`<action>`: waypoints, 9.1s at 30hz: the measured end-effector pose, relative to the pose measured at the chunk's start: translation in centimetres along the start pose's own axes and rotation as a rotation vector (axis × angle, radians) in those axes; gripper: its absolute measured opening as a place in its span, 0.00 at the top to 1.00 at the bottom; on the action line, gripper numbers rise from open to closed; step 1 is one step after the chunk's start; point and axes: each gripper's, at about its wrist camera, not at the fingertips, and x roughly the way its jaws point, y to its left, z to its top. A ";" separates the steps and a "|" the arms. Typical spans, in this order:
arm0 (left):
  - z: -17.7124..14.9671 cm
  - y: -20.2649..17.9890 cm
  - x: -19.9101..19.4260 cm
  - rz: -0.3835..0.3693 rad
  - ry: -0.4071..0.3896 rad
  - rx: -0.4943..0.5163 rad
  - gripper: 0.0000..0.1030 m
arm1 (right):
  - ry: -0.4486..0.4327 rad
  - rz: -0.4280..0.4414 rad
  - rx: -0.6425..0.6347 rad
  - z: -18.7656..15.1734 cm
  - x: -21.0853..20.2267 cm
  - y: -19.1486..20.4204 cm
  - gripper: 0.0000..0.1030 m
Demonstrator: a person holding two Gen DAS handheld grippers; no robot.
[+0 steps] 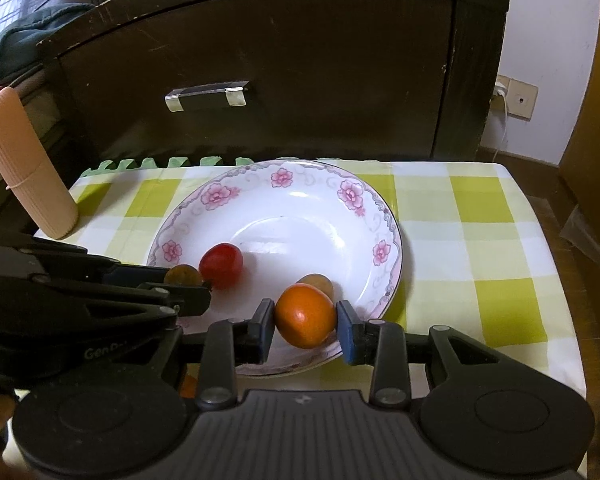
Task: Organize fruits
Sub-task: 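Carry both fruits over the white bowl and open both tools to release them, then move both tools back to the remaining fruits and grasp an orange with the right tool, then close the right tool on the small orange while the left tool grasps a red cherry tomato, then lift the orange and cherry tomato and carry both over the white bowl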
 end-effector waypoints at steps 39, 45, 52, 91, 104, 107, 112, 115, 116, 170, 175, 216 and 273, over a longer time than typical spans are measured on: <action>0.2 0.7 -3.3 -0.013 -0.064 -0.054 0.47 | -0.079 -0.001 0.045 0.9 -3.3 -0.1 0.61; -0.5 0.7 -4.1 -0.011 -0.054 -0.054 0.46 | -0.064 0.006 0.027 -0.1 -3.7 0.6 0.61; -1.5 0.8 -5.0 -0.016 -0.044 -0.055 0.44 | -0.041 0.019 0.004 -1.7 -4.5 1.4 0.61; -7.5 2.7 -5.7 0.001 0.101 0.075 0.37 | 0.140 0.100 -0.172 -5.2 -1.1 4.2 0.61; -7.8 4.5 -4.2 0.044 0.094 0.072 0.35 | 0.125 0.110 -0.163 -5.1 -1.2 4.0 0.61; -7.9 4.4 -4.0 0.054 0.095 0.102 0.35 | 0.125 0.111 -0.162 -5.1 -1.2 3.9 0.61; -7.4 4.7 -4.3 0.046 0.086 0.131 0.35 | 0.126 0.114 -0.156 -5.2 -1.2 3.9 0.61; -7.5 4.6 -4.0 0.038 0.097 0.151 0.33 | 0.126 0.113 -0.156 -5.2 -1.2 3.9 0.61; -7.5 4.5 -3.9 0.037 0.103 0.163 0.33 | 0.126 0.112 -0.157 -5.2 -1.2 3.9 0.61; -9.1 1.7 -3.9 0.031 0.156 0.267 0.66 | 0.127 0.120 -0.116 -4.8 -1.4 2.8 0.68; -9.2 2.1 -4.1 0.028 0.166 0.247 0.67 | 0.131 0.119 -0.098 -4.5 -0.9 2.8 0.67; -8.0 1.0 -5.7 0.044 0.110 0.209 0.67 | 0.063 0.081 -0.149 -3.9 -3.4 5.1 0.74; 0.8 -1.2 -2.3 -0.004 -0.003 0.105 0.69 | -0.021 -0.009 -0.027 1.6 -1.5 0.5 0.74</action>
